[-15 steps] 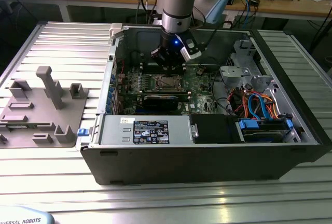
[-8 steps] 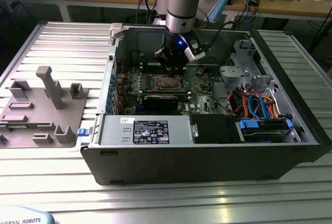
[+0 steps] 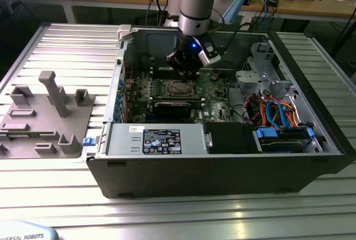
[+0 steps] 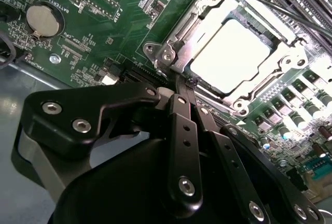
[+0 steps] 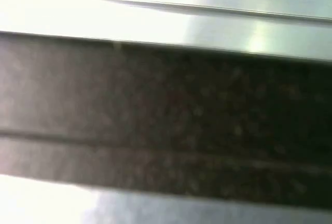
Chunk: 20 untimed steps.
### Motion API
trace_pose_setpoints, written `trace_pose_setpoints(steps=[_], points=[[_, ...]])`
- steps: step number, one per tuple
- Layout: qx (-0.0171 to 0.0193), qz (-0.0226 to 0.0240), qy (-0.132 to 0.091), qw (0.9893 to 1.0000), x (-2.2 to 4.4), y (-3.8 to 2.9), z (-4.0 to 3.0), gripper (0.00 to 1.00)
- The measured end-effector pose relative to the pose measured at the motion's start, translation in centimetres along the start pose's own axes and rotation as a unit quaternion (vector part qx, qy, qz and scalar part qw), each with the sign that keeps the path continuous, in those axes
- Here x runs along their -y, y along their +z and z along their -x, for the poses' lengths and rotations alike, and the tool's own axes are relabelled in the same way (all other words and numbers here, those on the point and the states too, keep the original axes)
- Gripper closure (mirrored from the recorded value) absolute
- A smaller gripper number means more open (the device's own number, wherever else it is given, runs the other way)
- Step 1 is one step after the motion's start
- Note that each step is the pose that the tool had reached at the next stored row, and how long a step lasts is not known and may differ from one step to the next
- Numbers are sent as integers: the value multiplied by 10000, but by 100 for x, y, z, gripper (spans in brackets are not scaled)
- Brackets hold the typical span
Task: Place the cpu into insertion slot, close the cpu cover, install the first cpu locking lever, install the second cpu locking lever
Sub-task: 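Install the first cpu locking lever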
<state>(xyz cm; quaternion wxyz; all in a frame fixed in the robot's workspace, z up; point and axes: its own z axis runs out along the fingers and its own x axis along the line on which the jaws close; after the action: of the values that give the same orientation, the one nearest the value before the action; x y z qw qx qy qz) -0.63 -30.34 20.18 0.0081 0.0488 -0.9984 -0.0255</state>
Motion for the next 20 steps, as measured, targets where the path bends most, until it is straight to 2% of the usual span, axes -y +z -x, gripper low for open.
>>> trace_pose_setpoints(steps=[3, 5, 7, 9, 17, 18, 20], points=[[-2, -3, 0, 10000, -2, -58, -2, 89], [-2, -4, 0, 10000, 7, -69, -3, 89], [-3, -4, 0, 10000, 43, -72, -7, 89], [-3, -5, 1, 10000, 142, -78, -16, 89], [-3, -5, 0, 10000, 414, -91, -43, 89], [-3, -4, 0, 10000, 485, -95, -50, 89], [-3, -5, 0, 10000, 509, -125, -53, 89]])
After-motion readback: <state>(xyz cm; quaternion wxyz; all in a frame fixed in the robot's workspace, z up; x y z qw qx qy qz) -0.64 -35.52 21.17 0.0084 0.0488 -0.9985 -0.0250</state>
